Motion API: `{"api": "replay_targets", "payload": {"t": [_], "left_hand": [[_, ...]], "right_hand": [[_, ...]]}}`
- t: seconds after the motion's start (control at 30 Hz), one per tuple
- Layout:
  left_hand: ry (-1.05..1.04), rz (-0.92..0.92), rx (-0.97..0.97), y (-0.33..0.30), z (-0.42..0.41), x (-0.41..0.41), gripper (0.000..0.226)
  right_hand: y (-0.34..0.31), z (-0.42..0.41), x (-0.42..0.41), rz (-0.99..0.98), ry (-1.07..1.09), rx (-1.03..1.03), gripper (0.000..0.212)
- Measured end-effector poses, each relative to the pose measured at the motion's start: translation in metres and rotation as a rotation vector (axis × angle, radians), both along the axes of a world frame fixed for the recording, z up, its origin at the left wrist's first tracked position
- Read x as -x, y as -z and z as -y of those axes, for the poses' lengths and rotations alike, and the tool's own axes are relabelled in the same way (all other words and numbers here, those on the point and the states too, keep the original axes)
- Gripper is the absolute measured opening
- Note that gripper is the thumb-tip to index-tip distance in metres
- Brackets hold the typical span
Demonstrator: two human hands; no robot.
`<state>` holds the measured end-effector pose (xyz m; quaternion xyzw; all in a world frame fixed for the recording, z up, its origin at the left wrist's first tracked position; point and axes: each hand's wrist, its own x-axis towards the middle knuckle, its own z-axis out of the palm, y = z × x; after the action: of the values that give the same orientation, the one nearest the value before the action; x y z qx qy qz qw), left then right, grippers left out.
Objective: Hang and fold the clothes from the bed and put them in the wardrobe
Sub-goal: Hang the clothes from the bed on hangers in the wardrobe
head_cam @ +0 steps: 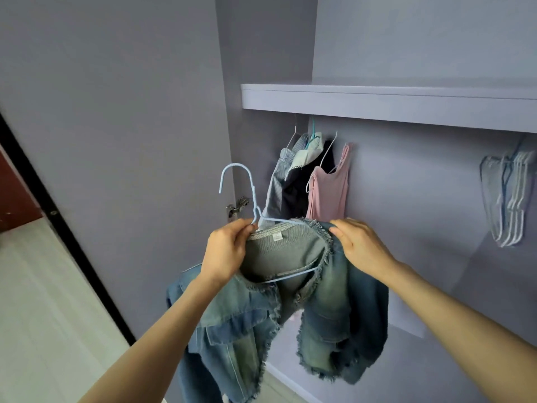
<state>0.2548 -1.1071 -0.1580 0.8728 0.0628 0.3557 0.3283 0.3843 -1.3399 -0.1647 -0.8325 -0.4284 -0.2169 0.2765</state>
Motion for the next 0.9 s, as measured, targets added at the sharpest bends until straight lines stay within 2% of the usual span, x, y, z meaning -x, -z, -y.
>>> {"api": "replay_targets", "payload": {"t": [0.13,0.23,0.37,0.43,0.5,0.63,0.7,0.77,0.83,0.9], "left_hand": [[-0.017,0.035,-0.199,-0.007,0.006,-0.005,0.02],[-0.018,0.009,-0.424,-0.007,0.005,-0.01,0.03],[-0.104,0.004,-0.484,-0.01,0.0,-0.01,0.037],[-0.117,0.044,-0.474,-0.014,-0.003,-0.011,0.036],[-0.119,0.082,-0.412,-0.019,-0.007,-0.012,0.033],[-0.159,0.125,-0.365,-0.025,-0.019,-0.012,0.03],[-0.19,0.156,-0.29,-0.025,-0.025,-0.012,0.025],[-0.205,0.147,-0.162,-0.025,-0.028,-0.013,0.022],[-0.226,0.122,-0.075,-0.024,-0.03,-0.013,0.021],[-0.257,0.115,-0.055,-0.023,-0.034,-0.011,0.021]], "right_hand": [[0.002,0.01,-0.004,-0.191,0.081,0.079,0.04],[-0.004,0.004,0.001,-0.229,0.153,0.059,0.044],[-0.016,-0.009,0.013,-0.207,0.109,-0.083,0.041],[-0.014,-0.007,0.015,-0.219,0.04,-0.092,0.035],[-0.007,0.002,0.013,-0.326,0.026,-0.056,0.032],[0.011,0.023,-0.004,-0.499,0.143,-0.113,0.033],[0.014,0.025,-0.007,-0.59,0.176,-0.097,0.034],[0.014,0.022,-0.01,-0.662,0.155,-0.086,0.026],[0.012,0.02,-0.012,-0.653,0.16,-0.041,0.012],[0.015,0.023,-0.02,-0.563,0.228,0.016,0.009]]}}
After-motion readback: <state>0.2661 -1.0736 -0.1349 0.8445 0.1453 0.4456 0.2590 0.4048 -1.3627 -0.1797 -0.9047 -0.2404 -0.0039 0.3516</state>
